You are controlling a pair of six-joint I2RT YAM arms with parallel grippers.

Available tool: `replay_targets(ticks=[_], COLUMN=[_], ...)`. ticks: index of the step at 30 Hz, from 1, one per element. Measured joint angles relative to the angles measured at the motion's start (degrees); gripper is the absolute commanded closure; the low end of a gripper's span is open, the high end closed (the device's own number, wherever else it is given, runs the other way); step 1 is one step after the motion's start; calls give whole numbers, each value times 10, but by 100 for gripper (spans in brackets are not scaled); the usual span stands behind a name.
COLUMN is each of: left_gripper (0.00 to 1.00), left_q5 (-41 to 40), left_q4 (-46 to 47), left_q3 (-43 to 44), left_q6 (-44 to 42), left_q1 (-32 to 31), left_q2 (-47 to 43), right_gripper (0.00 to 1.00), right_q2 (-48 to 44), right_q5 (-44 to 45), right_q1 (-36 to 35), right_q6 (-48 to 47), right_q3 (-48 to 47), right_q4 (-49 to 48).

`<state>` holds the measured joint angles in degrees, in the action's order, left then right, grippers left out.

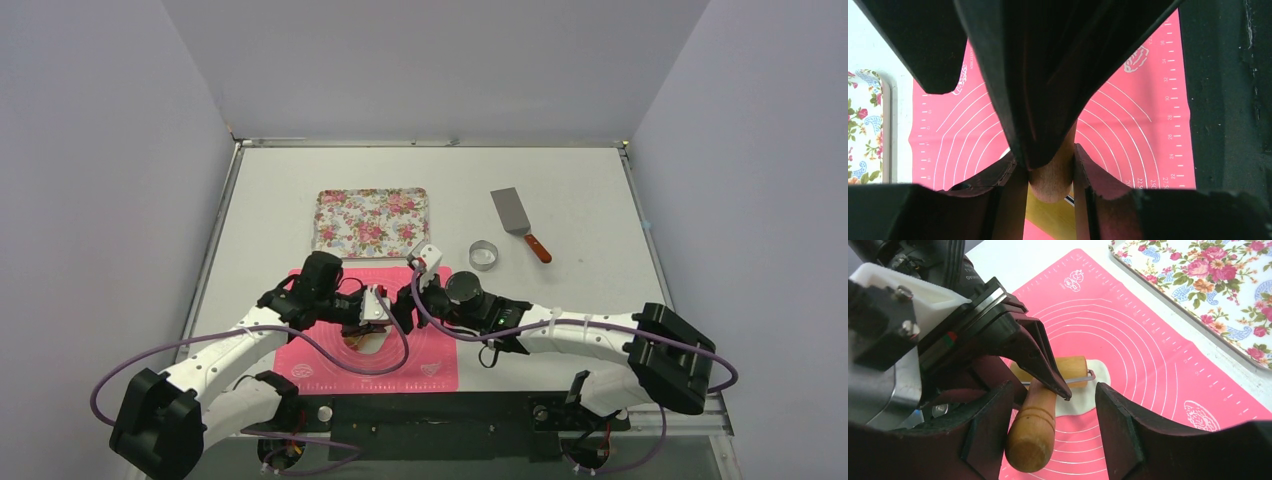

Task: Roll out the dumpling wrappers from the dough
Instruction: Flatten out the dough on the work surface.

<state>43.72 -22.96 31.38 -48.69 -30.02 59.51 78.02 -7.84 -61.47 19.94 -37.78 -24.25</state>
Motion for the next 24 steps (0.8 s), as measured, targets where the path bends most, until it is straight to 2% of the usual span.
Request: replay_targets(ticks=[20,23,24], left_gripper=[100,100,100], left_q5=[-3,-6,-7], left_q4=[-2,-2,-1], left_q3=[0,0,0], left_q6=[0,0,0], left_q1=[0,0,0], left_q2=[0,1,1], right_gripper=[46,53,60], right_q2=[21,27,28], right_q5=[-16,-19,-20], right_q1=[0,0,-1], right_q6=[1,3,3], right_q3=[-16,-17,-18], right_q4=[44,44,45])
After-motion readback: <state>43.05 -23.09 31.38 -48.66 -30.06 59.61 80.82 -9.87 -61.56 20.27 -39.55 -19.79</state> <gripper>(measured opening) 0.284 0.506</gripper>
